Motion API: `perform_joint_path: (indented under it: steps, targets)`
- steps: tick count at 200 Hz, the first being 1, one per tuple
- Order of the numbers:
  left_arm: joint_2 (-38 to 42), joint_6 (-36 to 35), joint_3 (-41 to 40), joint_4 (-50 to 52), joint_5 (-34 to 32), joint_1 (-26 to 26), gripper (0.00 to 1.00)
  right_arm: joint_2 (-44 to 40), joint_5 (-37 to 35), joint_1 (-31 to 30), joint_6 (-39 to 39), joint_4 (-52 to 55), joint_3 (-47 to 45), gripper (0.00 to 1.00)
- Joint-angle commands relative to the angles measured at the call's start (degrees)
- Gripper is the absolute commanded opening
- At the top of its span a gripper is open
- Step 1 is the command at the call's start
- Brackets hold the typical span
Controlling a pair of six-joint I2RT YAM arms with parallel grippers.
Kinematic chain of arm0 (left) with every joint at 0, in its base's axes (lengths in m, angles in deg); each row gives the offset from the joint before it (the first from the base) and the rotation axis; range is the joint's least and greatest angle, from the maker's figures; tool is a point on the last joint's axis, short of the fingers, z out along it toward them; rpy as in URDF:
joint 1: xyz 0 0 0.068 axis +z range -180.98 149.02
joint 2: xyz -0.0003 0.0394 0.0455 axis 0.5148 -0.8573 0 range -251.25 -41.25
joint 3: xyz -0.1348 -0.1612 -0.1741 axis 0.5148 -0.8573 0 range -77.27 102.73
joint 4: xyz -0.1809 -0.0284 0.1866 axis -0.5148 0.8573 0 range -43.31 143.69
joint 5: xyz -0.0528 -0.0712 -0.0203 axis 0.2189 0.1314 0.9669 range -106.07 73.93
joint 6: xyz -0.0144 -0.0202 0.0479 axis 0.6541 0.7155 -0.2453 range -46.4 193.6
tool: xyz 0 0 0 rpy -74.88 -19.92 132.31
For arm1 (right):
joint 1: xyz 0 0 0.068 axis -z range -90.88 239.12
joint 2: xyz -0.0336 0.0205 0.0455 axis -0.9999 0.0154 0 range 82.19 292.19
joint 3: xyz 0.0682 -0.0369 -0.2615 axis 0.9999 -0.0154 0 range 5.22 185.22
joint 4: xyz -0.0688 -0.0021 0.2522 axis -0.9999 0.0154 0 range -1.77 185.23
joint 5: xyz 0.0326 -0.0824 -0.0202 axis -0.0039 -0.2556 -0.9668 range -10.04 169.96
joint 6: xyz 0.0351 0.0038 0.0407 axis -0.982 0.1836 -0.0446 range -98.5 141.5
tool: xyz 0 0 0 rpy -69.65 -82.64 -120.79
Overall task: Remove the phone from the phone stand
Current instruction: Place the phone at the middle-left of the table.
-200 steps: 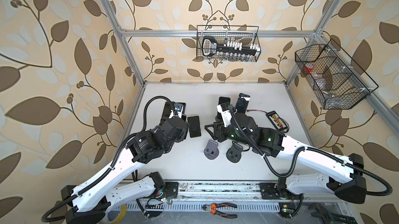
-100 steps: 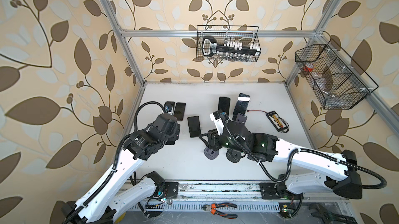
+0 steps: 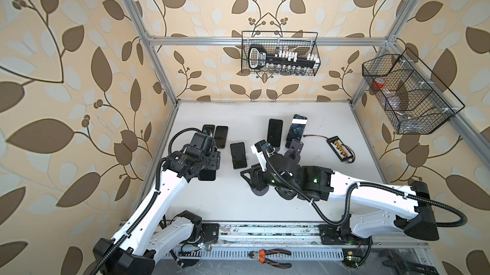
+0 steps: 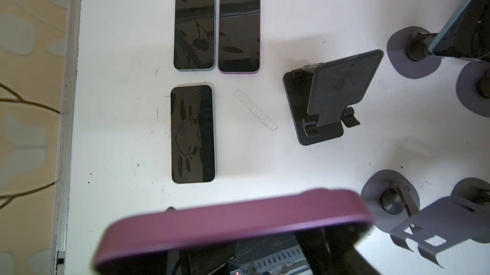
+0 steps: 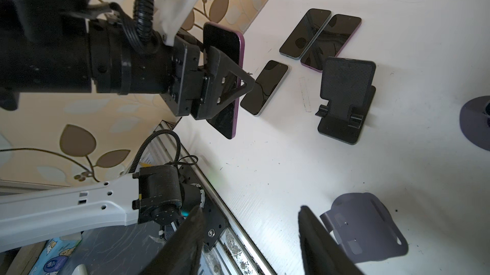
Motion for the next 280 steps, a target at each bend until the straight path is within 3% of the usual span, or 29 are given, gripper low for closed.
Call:
perform_joint_path:
  steps: [1,97,160,280]
  targets:
    - [-0.8,-1.9,-0.3,-4.9,3.8,2.4,0.53,0.5,-1.4,-0.4,0.9,-0.1,1.5,0.58]
    - [-9.9,-5.1,-1.8,-9.8,8.9,8.3,0.51,2.3,-1.7,-0.4,3.1,-0.1,2.0,0.58]
    - [-14.2,-6.1,-2.6,-12.9,9.3,8.7,0.51,6.0,0.2,-0.3,6.1,-0.1,4.8,0.58]
    - [-31.3,-7.8,3.7,-12.8,14.7,10.3,0.52,10.5,2.8,1.4,9.4,-0.1,7.0,0.60]
